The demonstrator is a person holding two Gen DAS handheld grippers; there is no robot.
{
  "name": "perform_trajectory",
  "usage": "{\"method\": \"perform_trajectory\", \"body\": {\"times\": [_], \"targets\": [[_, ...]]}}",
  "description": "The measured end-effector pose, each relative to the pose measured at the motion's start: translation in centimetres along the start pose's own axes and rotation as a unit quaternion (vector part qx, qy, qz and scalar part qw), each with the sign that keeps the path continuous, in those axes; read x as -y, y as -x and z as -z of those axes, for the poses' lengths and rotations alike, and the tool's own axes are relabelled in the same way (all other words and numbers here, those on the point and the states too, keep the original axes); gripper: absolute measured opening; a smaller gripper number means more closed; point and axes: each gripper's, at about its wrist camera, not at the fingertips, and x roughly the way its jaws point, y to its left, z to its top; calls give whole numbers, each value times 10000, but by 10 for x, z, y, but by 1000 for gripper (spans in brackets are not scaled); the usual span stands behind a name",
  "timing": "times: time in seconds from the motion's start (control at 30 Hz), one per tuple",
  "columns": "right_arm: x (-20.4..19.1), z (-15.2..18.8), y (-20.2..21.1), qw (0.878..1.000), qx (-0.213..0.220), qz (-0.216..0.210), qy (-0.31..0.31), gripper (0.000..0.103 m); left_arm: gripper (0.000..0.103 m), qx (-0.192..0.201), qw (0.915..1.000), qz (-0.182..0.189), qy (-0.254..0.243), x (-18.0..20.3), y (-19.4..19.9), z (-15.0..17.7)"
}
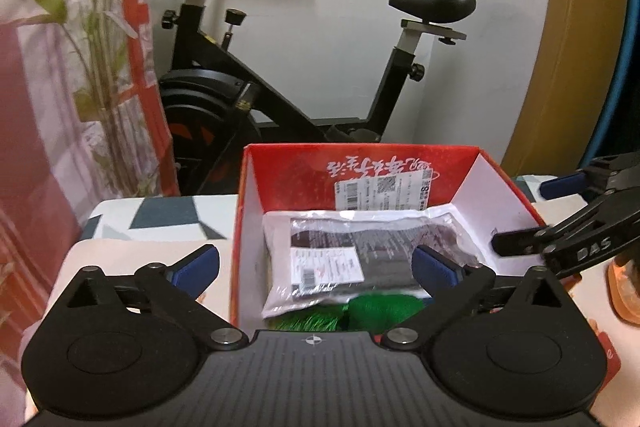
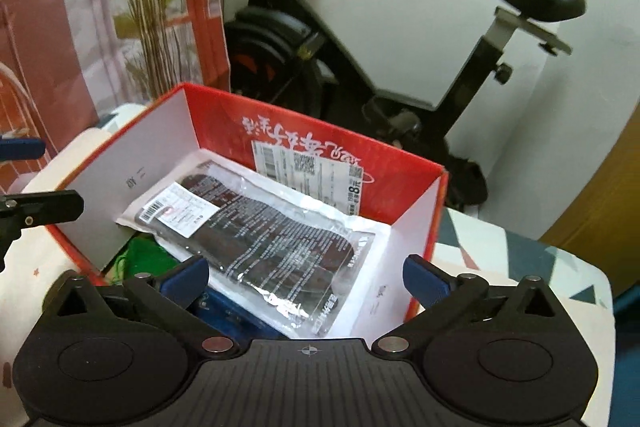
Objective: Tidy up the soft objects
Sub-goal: 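Withdraw both tools from the box toward the black eye mask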
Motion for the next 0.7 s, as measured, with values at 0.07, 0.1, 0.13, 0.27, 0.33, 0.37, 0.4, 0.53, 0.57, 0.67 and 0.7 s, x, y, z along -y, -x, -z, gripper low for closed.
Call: {"method": "perform_trajectory", "body": {"times": [0.07, 0.1, 0.13, 0.27, 0.33, 0.37, 0.4, 0.53, 0.57, 0.67, 0.7], "targets": [[-1, 7, 12, 9999, 133, 9, -87, 103, 103, 10, 10000, -72, -50, 1, 9, 6], [-3, 11, 19, 9996, 246, 11, -132, 103, 103, 18, 9999, -76, -69, 2, 14, 10], [-4, 15, 25, 9993, 331, -7, -171, 103, 103, 26, 9999, -64, -76, 2, 18, 14], [-6, 34, 47, 9973, 609, -104, -388, 103, 103, -34, 10000, -17, -4, -2, 34, 30], [-9, 44, 56, 9961, 725, -141, -472, 103, 103, -77, 10000, -8, 49, -5, 40, 39], [-10, 50, 60, 9954, 785, -157, -518, 103, 103, -107, 9999, -14, 82, -7, 42, 44], [-12, 56, 64, 9947, 841, -166, -574, 103, 103, -134, 9998, -23, 117, -9, 45, 49], [-21, 79, 73, 9921, 967, -194, -773, 103, 103, -299, 9991, -6, 293, -14, 52, 72], [-23, 85, 74, 9918, 974, -189, -802, 103, 103, -337, 9990, -9, 310, -15, 54, 78], [-32, 103, 76, 9917, 983, -240, -798, 103, 103, -466, 9985, -124, 268, -14, 55, 95], [-35, 110, 76, 9918, 987, -283, -765, 103, 103, -511, 9982, -171, 246, -14, 55, 99]]}}
